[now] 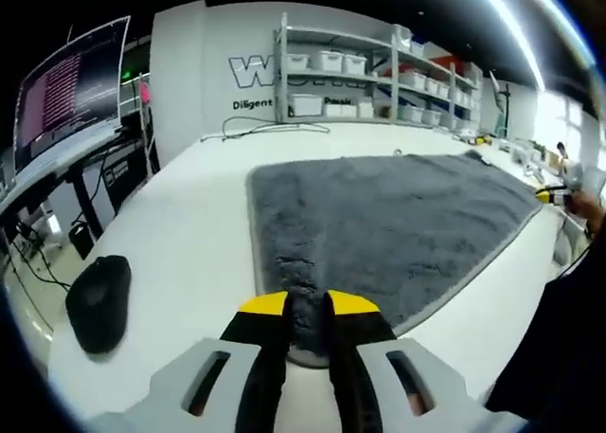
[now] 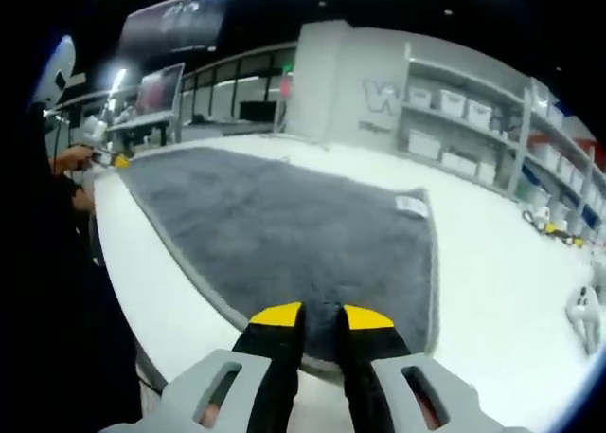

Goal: Open the folded towel by lifting each exposed corner and separating the folded layers until the towel lies flat within the target outline without major curled edges

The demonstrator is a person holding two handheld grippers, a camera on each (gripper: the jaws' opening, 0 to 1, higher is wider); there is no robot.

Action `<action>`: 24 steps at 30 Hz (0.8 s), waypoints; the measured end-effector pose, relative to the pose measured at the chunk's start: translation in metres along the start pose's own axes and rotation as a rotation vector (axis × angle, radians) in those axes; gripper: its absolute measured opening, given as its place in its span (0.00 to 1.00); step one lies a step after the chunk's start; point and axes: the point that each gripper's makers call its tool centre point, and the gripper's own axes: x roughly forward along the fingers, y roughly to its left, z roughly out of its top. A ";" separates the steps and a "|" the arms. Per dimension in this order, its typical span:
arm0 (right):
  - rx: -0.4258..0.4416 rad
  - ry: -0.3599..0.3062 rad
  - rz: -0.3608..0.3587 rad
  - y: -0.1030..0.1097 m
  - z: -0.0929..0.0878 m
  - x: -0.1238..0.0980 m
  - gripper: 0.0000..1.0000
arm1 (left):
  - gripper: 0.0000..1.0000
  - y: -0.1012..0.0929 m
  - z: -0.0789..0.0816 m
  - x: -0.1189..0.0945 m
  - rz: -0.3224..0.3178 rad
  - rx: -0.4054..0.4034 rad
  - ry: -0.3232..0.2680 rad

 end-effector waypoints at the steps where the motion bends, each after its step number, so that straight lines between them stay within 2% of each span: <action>1: 0.030 -0.007 0.001 -0.001 0.000 -0.001 0.09 | 0.12 0.000 -0.001 -0.001 -0.001 -0.004 -0.004; 8: 0.074 0.009 0.009 -0.003 -0.002 -0.004 0.05 | 0.12 -0.001 0.000 0.000 0.009 -0.001 -0.020; 15: 0.073 0.012 0.024 -0.003 -0.007 -0.011 0.01 | 0.11 0.000 0.000 0.000 0.009 0.002 -0.017; 24: 0.060 0.010 0.052 -0.005 -0.009 -0.014 0.00 | 0.05 0.003 0.000 -0.001 0.021 -0.003 -0.011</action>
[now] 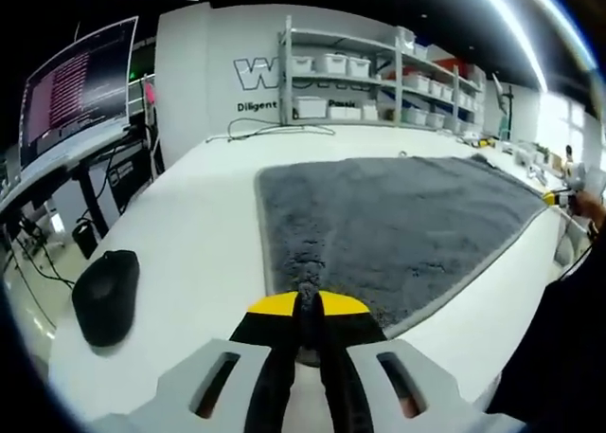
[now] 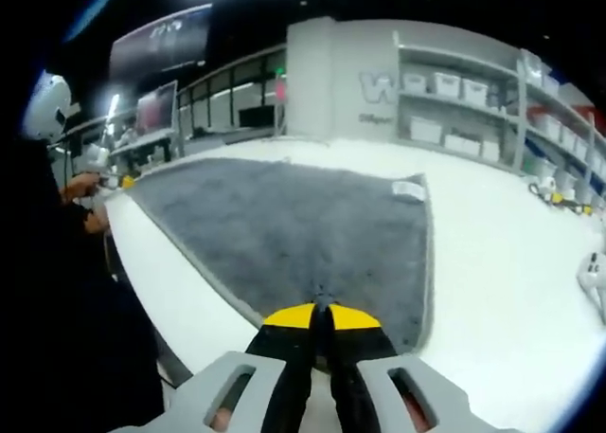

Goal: Open the folded towel by lifting each exposed corner and separating the folded layers until the towel lies flat within the target outline without major curled edges

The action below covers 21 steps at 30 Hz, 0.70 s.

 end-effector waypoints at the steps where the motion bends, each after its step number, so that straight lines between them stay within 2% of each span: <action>1: 0.002 0.001 0.003 0.000 0.000 0.000 0.00 | 0.05 0.001 0.000 0.000 0.000 -0.002 -0.001; 6: 0.026 0.020 0.031 0.001 -0.001 -0.004 0.00 | 0.05 0.002 0.000 0.001 -0.005 -0.014 0.018; 8: 0.008 0.023 0.061 0.005 0.003 -0.004 0.00 | 0.05 0.001 0.000 0.001 -0.016 -0.090 0.028; 9: 0.022 -0.056 0.083 0.008 0.019 -0.006 0.00 | 0.05 0.001 0.000 0.001 -0.019 -0.116 0.034; 10: 0.046 -0.104 0.065 0.003 0.028 -0.010 0.00 | 0.06 0.002 0.001 0.000 -0.021 -0.145 0.042; 11: 0.058 -0.119 0.054 -0.001 0.032 -0.012 0.00 | 0.06 0.002 0.001 0.000 -0.025 -0.151 0.046; 12: 0.051 -0.107 0.046 -0.004 0.031 -0.014 0.00 | 0.06 0.001 0.002 0.001 -0.030 -0.145 0.048; 15: -0.031 -0.013 0.011 -0.008 0.015 -0.010 0.00 | 0.06 -0.010 0.002 0.004 -0.058 -0.091 0.059; 17: -0.037 -0.017 0.013 -0.006 0.013 -0.007 0.00 | 0.06 -0.011 0.003 0.005 -0.053 -0.063 0.056; 21: -0.037 -0.021 0.034 -0.002 0.010 -0.010 0.02 | 0.05 -0.008 0.002 0.004 -0.051 -0.083 0.055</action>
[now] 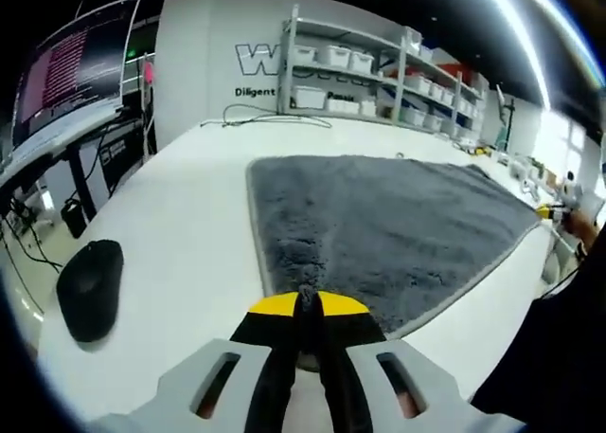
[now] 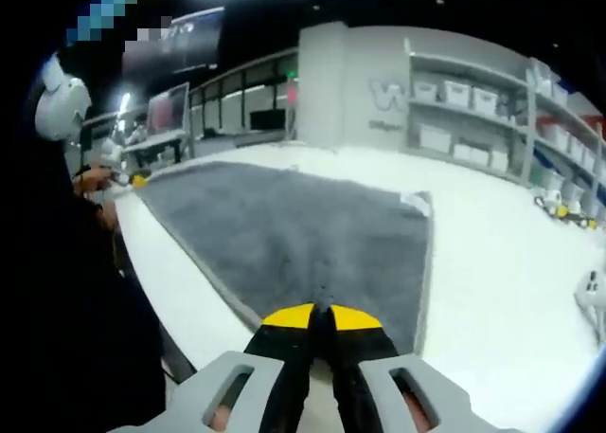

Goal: Open the folded towel by lifting each exposed corner and separating the folded layers until the towel lies flat within the target outline without major curled edges

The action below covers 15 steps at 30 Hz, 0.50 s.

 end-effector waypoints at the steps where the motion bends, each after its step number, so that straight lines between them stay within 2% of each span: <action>1: 0.000 -0.002 0.000 0.000 -0.001 -0.003 0.02 | 0.05 0.000 0.000 0.000 0.001 0.001 -0.001; 8: 0.016 -0.054 -0.039 -0.008 0.005 -0.019 0.10 | 0.05 0.001 -0.001 0.000 0.007 0.014 0.007; 11: -0.030 -0.035 -0.085 -0.018 0.004 -0.018 0.09 | 0.05 0.000 -0.001 -0.001 0.014 0.032 0.019; 15: -0.033 0.002 -0.102 -0.026 -0.007 -0.011 0.06 | 0.05 0.001 -0.002 -0.002 0.024 0.047 0.029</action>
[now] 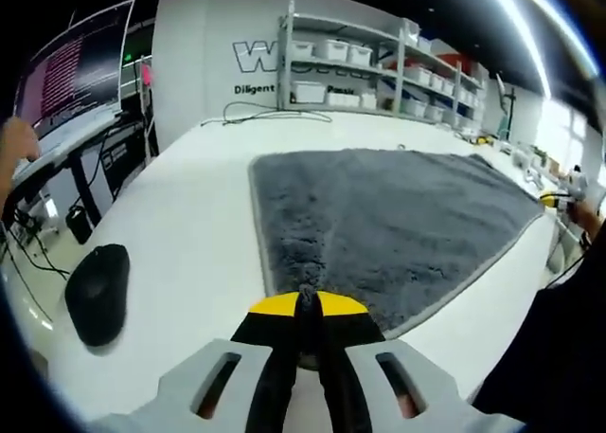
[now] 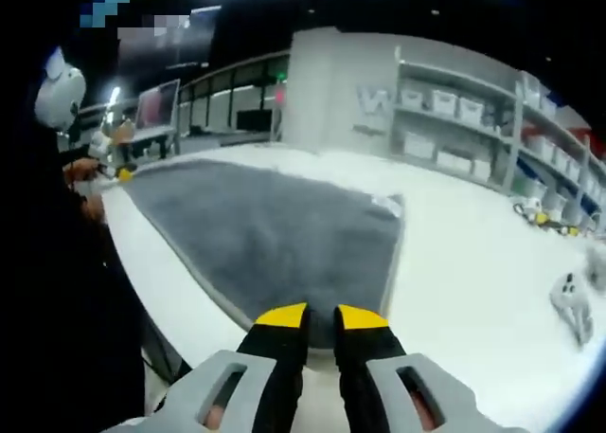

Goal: Open the folded towel by lifting each exposed corner and separating the folded layers until the towel lies flat within the target outline without major curled edges

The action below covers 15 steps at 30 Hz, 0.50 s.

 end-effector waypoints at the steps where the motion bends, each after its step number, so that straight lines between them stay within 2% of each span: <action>1: 0.002 0.016 -0.009 -0.003 -0.004 0.002 0.05 | 0.05 0.001 0.000 0.000 0.002 0.003 0.000; 3: 0.005 0.055 -0.011 -0.004 -0.014 0.004 0.03 | 0.05 0.001 -0.001 -0.001 0.004 0.004 0.001; 4: 0.018 0.030 -0.010 -0.004 -0.011 0.004 0.03 | 0.05 0.002 -0.001 -0.001 0.005 0.004 0.003; 7: 0.056 0.029 -0.010 -0.005 -0.013 0.002 0.03 | 0.05 0.001 -0.002 -0.003 0.012 0.007 0.007; 15: 0.048 0.031 -0.007 -0.009 -0.015 -0.001 0.03 | 0.04 0.001 -0.002 -0.003 0.022 0.017 0.002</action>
